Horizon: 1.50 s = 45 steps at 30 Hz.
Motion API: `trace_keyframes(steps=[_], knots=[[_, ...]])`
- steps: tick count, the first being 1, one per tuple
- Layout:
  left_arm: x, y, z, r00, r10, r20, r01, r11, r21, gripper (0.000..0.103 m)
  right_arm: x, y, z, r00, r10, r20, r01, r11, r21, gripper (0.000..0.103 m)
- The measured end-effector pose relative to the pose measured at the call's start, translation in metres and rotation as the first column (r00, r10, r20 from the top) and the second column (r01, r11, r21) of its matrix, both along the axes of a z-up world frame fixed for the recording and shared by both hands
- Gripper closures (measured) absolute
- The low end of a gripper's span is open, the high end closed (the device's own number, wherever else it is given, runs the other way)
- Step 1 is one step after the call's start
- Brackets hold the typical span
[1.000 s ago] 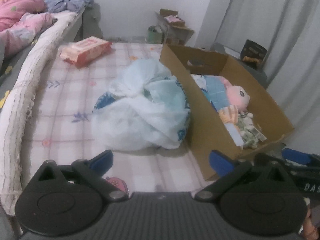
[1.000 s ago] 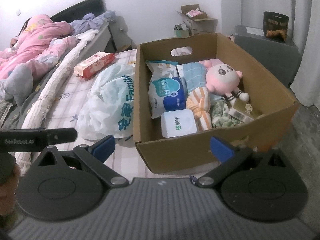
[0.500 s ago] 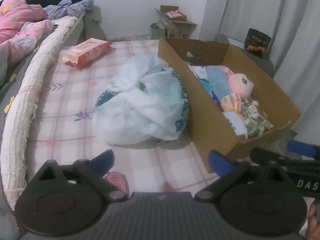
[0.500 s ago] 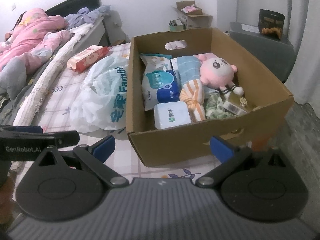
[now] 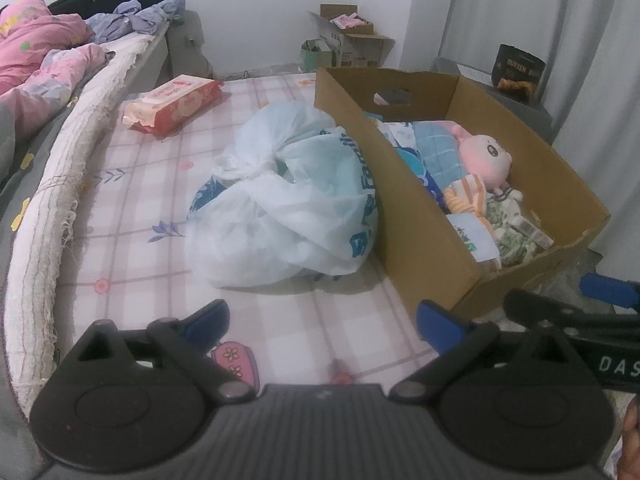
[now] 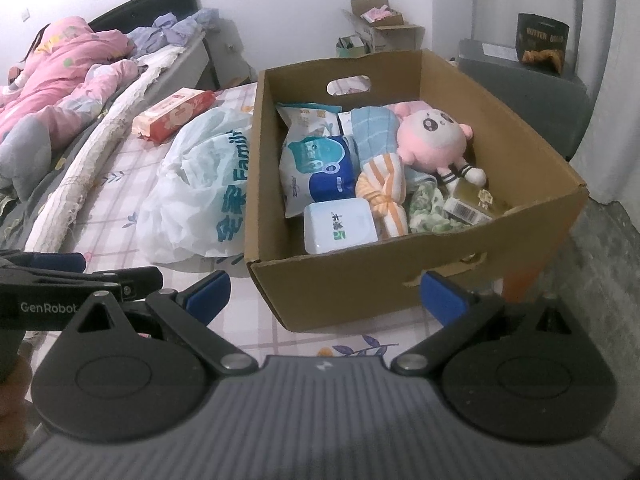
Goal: Organize soft objects
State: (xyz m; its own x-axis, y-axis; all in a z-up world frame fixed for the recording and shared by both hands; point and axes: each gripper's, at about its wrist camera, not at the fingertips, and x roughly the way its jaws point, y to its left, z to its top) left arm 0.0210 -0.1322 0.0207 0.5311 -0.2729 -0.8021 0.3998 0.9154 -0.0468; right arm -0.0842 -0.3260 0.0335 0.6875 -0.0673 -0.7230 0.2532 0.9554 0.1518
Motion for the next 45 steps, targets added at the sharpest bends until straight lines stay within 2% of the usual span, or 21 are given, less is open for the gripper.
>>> trace_keyframes(steps=[45], knots=[[0.008,-0.003,-0.009,0.998,0.037,-0.054,-0.036,0.999,0.022,0.005,0.016,-0.004,-0.012,0.999,0.029,-0.04,-0.029,1.0,0.008,0.001]])
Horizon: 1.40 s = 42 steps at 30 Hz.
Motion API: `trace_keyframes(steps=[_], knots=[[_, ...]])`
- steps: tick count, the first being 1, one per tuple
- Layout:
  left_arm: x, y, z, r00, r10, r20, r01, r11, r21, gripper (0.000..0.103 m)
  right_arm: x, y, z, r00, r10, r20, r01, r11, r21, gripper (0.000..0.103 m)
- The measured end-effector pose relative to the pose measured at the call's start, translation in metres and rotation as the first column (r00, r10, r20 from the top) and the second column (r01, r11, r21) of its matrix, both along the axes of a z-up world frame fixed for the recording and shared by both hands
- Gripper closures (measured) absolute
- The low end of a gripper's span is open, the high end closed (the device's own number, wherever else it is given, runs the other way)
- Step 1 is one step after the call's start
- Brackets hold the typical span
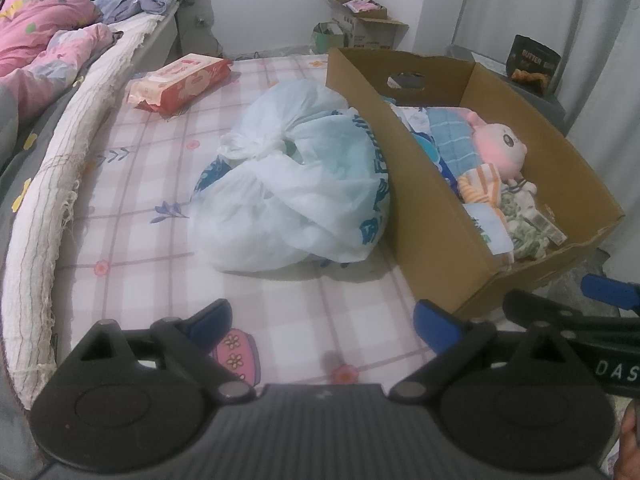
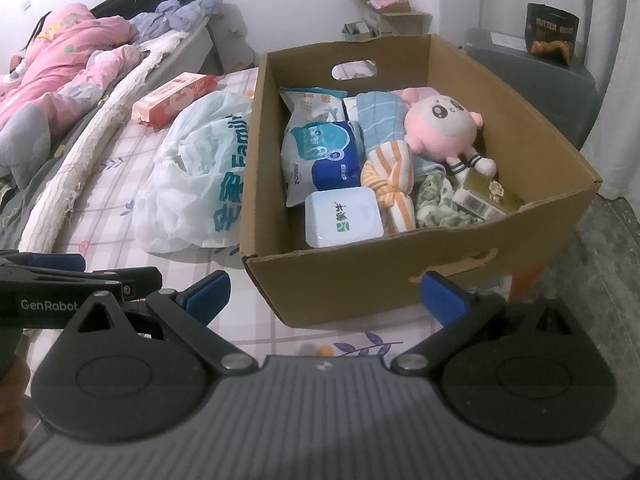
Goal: Organize soft objects
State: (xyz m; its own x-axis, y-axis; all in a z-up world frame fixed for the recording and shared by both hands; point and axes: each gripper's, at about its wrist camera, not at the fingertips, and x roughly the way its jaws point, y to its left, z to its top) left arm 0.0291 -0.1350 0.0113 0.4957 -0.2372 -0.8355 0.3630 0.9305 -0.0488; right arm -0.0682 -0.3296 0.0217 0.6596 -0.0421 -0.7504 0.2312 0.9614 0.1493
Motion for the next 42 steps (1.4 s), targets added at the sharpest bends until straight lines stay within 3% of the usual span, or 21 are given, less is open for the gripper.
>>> trace_keyframes(steps=[42], knots=[[0.0005,0.0044,-0.0008,1.0,0.013,-0.01,-0.013,1.0,0.006,0.005,0.0048,0.0039,0.0005,1.0,0.013,-0.008,-0.013,1.0,-0.01,0.001]])
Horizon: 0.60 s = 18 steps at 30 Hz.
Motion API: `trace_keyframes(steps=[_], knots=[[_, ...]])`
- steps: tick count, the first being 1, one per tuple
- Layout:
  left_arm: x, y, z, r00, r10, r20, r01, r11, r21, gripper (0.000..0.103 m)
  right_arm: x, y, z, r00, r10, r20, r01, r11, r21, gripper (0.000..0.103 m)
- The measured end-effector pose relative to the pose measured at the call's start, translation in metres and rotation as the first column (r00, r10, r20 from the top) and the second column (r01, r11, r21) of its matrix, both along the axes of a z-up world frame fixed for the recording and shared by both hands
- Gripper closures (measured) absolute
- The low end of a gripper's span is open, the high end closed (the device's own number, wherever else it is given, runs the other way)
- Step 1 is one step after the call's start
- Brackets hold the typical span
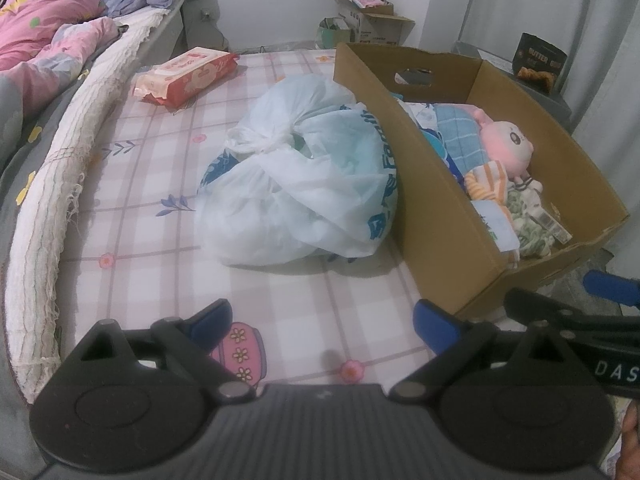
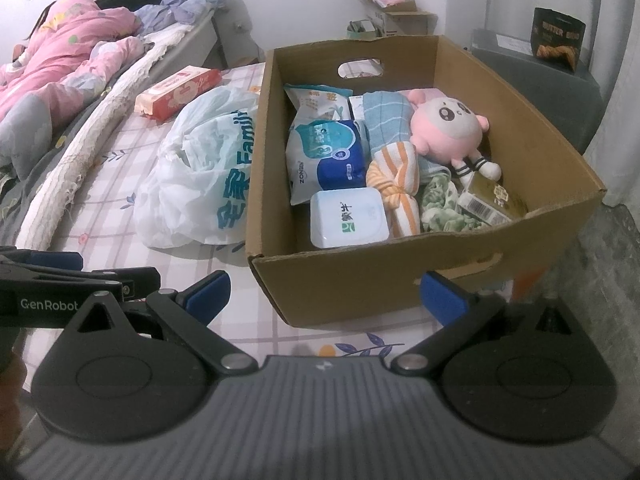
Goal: Organize soft objects
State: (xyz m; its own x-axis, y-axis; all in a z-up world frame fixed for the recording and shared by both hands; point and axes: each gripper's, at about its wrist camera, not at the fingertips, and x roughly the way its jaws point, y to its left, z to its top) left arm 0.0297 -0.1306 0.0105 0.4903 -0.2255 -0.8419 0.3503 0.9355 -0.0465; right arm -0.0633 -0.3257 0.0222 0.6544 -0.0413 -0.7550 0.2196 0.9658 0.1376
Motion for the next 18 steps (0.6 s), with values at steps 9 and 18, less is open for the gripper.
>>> trace_keyframes(steps=[9,18], knots=[[-0.0004,0.0018,-0.0008,1.0,0.0,-0.004,0.0,1.0,0.0,0.005,0.0003,0.0003,0.0,1.0,0.001,-0.001,-0.001,1.0,-0.001,0.001],[-0.0004,0.0,-0.0005,1.0,0.002,-0.002,-0.002,1.0,0.001,0.005,0.0005,0.0004,0.0001,1.0,0.002,-0.002,-0.002,1.0,-0.001,0.001]])
